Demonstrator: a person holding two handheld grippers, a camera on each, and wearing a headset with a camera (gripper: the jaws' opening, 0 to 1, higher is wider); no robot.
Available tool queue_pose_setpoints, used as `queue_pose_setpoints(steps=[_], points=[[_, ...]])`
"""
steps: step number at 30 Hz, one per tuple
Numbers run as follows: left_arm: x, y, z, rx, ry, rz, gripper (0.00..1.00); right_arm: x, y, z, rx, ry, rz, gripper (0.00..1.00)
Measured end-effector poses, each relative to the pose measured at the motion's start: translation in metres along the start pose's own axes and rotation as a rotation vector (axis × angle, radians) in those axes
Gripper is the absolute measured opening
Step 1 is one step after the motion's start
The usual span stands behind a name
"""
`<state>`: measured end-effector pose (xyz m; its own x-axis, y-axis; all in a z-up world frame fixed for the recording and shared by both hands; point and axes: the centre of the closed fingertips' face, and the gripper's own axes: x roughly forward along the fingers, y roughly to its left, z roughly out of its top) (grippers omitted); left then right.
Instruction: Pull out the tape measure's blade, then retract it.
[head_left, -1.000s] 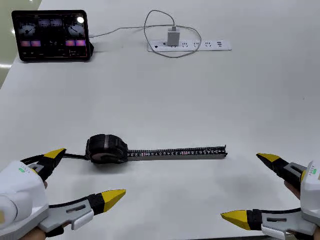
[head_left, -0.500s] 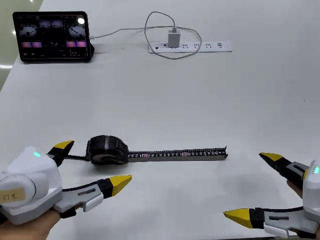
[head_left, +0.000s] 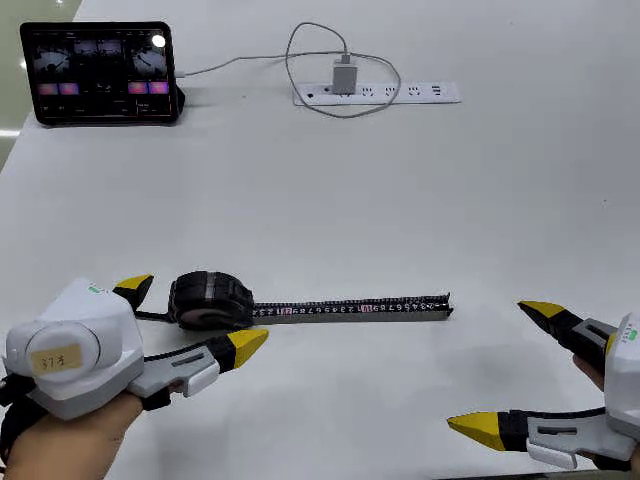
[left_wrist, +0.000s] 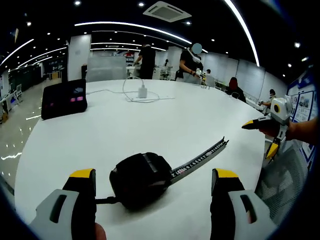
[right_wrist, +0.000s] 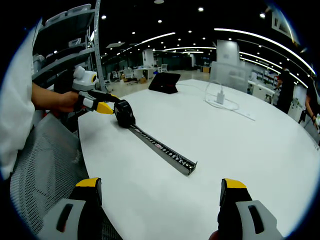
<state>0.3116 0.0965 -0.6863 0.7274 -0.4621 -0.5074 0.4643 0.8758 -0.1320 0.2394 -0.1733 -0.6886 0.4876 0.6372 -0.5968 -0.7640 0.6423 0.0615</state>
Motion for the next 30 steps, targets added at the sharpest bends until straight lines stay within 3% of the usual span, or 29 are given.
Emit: queue_pose_setpoints(steps=[19,30], points=[[0.009,-0.003,-0.005,-0.17,-0.027,0.021,0.92,0.0,-0.006,0.002,0.001,-0.004,-0.011,0.97],[0.013,-0.008,-0.005,-0.178,-0.033,0.022,0.91,0.0,-0.008,0.004,-0.001,-0.008,-0.013,0.95]])
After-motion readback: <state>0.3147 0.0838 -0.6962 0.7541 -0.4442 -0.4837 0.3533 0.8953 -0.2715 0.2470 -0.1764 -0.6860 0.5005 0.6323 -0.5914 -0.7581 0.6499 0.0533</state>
